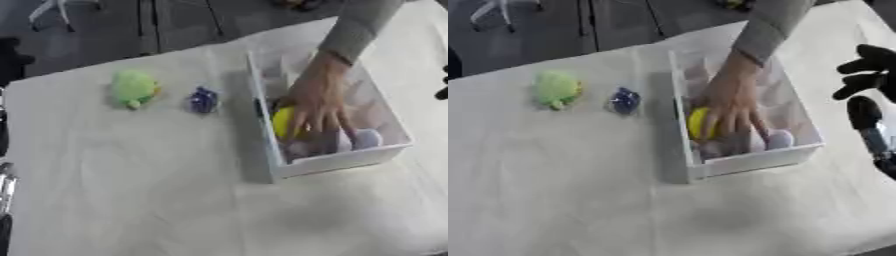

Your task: Pick up objects on the table and place them in the box.

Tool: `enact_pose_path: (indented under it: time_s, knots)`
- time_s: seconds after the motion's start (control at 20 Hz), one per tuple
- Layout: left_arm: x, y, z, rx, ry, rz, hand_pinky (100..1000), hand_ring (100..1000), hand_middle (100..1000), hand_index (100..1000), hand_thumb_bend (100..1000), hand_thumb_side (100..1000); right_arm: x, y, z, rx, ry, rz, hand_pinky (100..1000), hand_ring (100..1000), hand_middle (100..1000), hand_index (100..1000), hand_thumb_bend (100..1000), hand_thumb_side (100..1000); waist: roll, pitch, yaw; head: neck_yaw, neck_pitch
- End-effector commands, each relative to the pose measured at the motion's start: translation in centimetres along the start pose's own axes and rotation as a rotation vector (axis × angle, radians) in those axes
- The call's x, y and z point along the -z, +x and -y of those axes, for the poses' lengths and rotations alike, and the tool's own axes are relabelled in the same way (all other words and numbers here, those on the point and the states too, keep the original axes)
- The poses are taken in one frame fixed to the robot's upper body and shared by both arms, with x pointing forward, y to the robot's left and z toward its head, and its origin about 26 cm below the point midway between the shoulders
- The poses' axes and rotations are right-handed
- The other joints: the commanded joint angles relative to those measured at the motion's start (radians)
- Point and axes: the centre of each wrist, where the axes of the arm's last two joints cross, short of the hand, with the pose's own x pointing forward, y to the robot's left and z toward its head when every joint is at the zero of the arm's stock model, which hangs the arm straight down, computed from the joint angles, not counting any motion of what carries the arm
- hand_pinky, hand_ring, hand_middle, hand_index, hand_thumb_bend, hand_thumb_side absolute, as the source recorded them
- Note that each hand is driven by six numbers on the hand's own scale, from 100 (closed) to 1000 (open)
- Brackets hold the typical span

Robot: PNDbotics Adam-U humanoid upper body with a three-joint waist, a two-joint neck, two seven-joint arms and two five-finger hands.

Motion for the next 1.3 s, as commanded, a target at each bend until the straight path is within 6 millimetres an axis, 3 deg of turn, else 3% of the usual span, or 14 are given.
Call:
enact_pose_path:
  time_s: [0.05, 1.3]
  knots:
    - [0.56, 0.56, -0.62, 0.018, 0.002, 0.027, 954, 702, 765, 801, 544, 832, 0.45, 0.62, 0.77, -0.026, 0.0, 0.03, 749, 571, 708, 916, 361, 749, -0.016, -0.013, 0.002, 0.003, -0.011]
    - [0.6, 0.68, -0.62, 0.014, -0.001, 0.03, 957, 702, 767, 804, 540, 835, 0.47, 0.61, 0.86, -0.026, -0.004, 0.028, 750, 572, 709, 916, 358, 750, -0.017, -0.016, 0.006, 0.002, -0.011]
